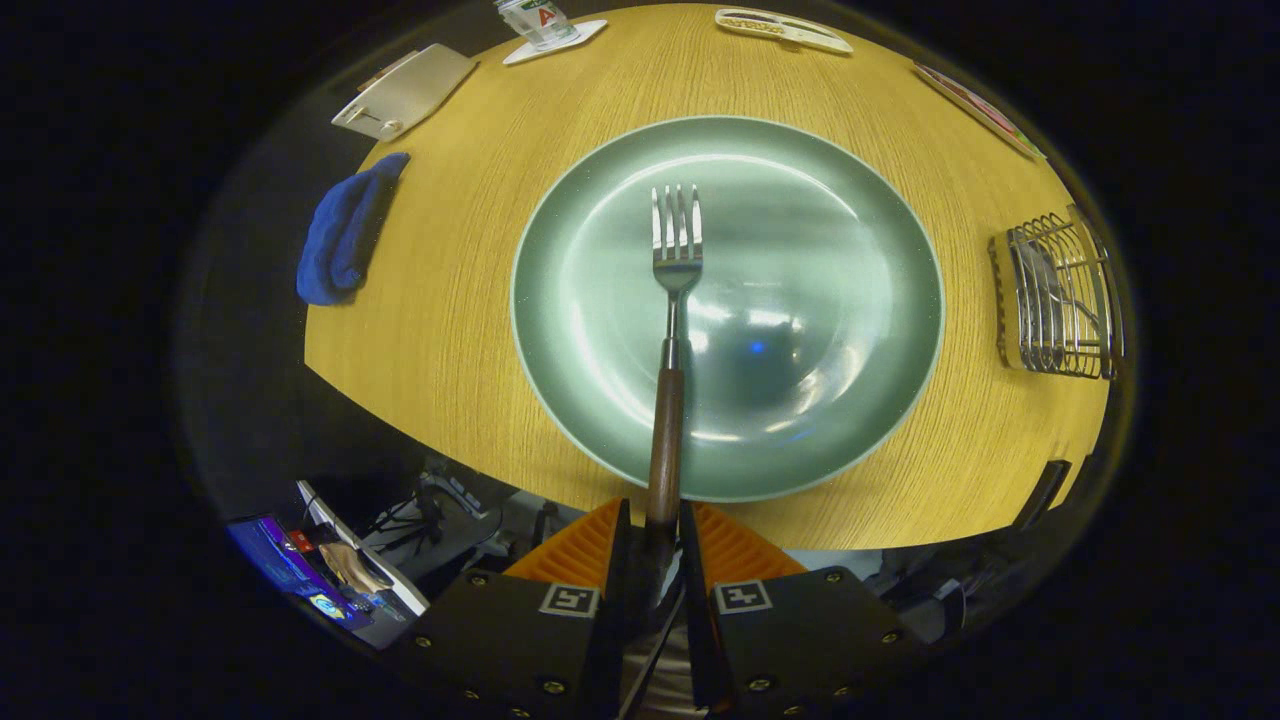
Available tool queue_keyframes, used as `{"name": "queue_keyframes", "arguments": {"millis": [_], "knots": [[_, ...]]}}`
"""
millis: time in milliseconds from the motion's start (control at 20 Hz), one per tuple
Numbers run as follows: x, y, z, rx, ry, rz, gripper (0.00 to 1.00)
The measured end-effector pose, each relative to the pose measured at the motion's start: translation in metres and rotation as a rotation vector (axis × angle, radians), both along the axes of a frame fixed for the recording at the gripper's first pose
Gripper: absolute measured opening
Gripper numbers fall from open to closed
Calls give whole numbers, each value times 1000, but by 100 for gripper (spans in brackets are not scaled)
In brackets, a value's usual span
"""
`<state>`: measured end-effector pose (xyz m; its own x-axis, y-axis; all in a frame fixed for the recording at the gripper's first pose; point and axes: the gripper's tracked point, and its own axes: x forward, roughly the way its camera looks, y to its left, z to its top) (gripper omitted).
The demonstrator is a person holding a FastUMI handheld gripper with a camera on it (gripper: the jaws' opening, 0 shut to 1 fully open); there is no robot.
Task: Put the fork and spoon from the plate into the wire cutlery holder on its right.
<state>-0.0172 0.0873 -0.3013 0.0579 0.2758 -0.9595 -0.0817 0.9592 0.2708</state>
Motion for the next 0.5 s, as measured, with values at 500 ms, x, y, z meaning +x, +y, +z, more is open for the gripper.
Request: {"name": "queue_keyframes", "arguments": {"millis": [500], "knots": [[-15, -46, 42, -57, 4, 205, 2]]}}
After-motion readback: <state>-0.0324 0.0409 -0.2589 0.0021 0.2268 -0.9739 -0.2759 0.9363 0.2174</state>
